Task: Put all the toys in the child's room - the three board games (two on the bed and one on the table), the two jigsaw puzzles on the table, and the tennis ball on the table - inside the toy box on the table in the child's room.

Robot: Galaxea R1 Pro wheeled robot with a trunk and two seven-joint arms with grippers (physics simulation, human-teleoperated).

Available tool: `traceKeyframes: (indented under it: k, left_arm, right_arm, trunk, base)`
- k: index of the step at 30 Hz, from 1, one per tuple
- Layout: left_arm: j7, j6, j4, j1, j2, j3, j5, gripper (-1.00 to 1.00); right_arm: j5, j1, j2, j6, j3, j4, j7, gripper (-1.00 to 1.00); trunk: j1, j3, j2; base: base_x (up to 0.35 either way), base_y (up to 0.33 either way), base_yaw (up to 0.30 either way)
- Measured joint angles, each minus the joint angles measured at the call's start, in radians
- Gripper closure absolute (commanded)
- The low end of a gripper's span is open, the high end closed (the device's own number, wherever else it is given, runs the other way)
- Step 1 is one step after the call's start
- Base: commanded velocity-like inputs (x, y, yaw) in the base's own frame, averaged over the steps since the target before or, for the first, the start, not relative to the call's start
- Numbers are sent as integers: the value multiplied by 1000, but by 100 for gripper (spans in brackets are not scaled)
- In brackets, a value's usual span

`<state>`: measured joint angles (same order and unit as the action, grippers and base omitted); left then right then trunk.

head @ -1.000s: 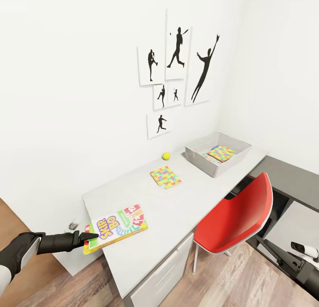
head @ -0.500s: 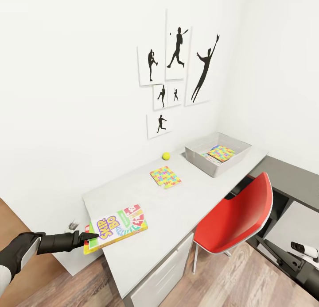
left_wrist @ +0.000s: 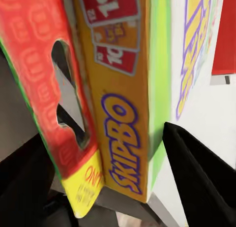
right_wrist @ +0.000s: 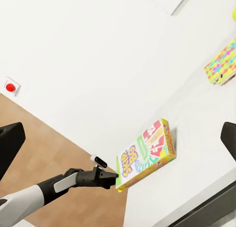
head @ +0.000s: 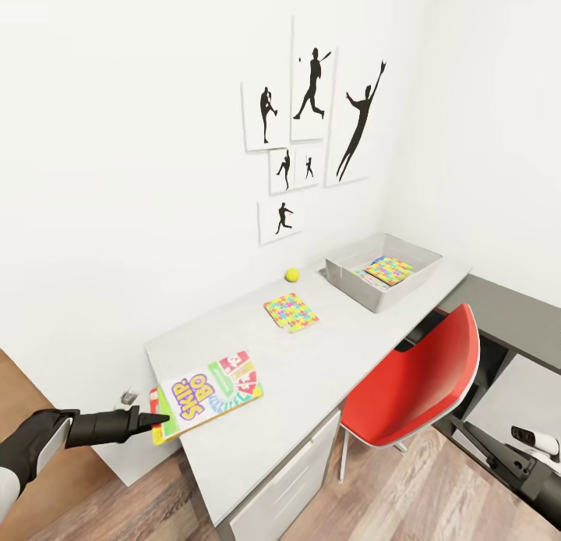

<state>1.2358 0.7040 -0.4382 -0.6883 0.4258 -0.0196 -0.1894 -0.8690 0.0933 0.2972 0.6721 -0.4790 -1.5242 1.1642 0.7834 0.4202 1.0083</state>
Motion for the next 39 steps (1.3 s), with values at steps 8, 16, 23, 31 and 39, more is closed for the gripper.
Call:
traceKeyframes:
  k: [8,16,23,31,39]
  left_arm:
    - [11,3,-6,-1,1,5,-7,100]
    - [14,-5,-6,-3,1,3,-1,100]
    - [44,-7,-7,-3,2,2,2,100]
    - [57,-8,-7,-3,4,0,2,100]
    - [106,-9,-7,-3,9,0,1,100]
  right_arm:
    - [3,0,0,0,0,0,-1,-100]
    - [2,0,0,0,0,0,-2,-100]
    - [1,0,0,0,0,0,-2,-100]
    - [2,0,0,-1,0,0,-1,-100]
    - [5,0,0,-8,0,0,-2,-100]
  trunk:
    - [-11,-9,-21]
    - [-42,-34,-77]
    - [-69,-56,-126]
    - [-100,-81,-182]
    - [-130,-107,-238]
  base:
    - [0,0,0]
    - [0,0,0]
    - [0,0,0]
    - [0,0,0]
    - [0,0,0]
